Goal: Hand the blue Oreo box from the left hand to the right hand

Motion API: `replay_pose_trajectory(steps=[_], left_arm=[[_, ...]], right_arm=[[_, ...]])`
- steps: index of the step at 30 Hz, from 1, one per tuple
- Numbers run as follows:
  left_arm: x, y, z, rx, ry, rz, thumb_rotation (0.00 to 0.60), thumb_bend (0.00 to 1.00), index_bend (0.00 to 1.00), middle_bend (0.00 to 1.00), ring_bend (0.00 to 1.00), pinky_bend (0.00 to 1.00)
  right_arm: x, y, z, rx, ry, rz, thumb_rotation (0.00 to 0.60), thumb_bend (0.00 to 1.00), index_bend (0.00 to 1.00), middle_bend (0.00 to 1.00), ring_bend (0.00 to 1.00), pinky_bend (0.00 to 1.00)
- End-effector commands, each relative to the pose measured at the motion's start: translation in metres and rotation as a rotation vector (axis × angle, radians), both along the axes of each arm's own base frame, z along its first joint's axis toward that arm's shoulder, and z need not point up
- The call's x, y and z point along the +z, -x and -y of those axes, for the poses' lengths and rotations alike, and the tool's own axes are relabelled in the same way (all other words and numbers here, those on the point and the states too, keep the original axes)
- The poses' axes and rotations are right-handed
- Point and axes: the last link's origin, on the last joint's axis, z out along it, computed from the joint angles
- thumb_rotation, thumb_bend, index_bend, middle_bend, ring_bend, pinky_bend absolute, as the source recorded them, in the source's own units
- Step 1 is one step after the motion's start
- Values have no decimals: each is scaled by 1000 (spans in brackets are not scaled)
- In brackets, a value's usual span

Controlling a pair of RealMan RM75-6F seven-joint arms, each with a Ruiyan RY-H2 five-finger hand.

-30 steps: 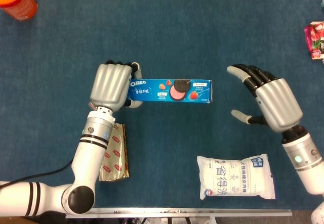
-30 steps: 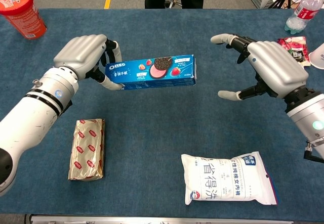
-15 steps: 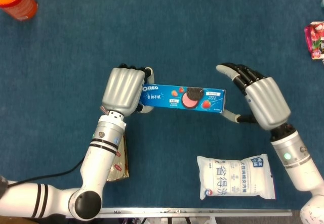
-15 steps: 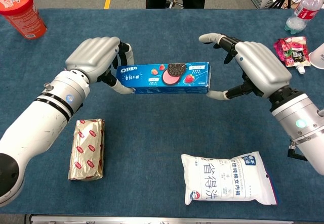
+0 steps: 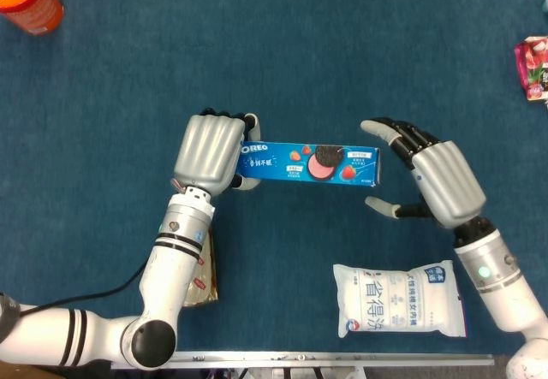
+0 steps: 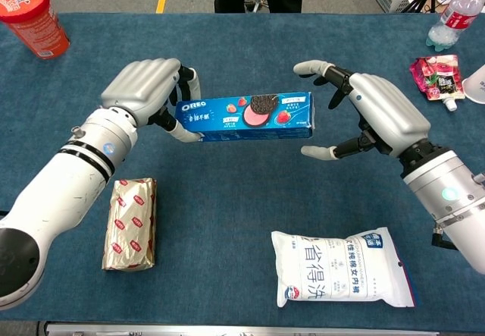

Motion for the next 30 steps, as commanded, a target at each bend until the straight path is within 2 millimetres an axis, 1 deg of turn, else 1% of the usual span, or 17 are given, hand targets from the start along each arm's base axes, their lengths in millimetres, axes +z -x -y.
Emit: replay_pose_trajectory(steps=[1,5,7,13,20,26,30], left_arm=[[0,-1,1,0,1,8,600,126,680,715,469,378],[0,-4,3,-5,4,23,600,127,680,715,469,378],[0,-6,5,-9,6,29,600,126,680,715,469,378],[0,-8,7,-16,11,34,600,126,680,716,469,378],[-1,-8,9,-17,19,33,600,126,680,716,469,378],[-2,-9,11,-24,25,35,600,126,679,715,469,378],[-2,-9,12,-30,32,32,600,126,670,709,469,378]], right_arm=[[-3,-1,1,-2,17,13,600,0,188,237,224,393],[-9,-2,1,-2,37,33,600,0,190,275,254,395],[-12,-3,2,-2,50,50,600,0,211,298,277,403],[-19,-5,2,-7,99,118,600,0,329,397,389,480],[-23,-2,3,-17,125,148,600,0,455,508,543,617],[-23,-1,4,-19,141,157,600,0,567,588,633,660],[-23,0,5,-19,155,163,600,22,617,625,670,674]])
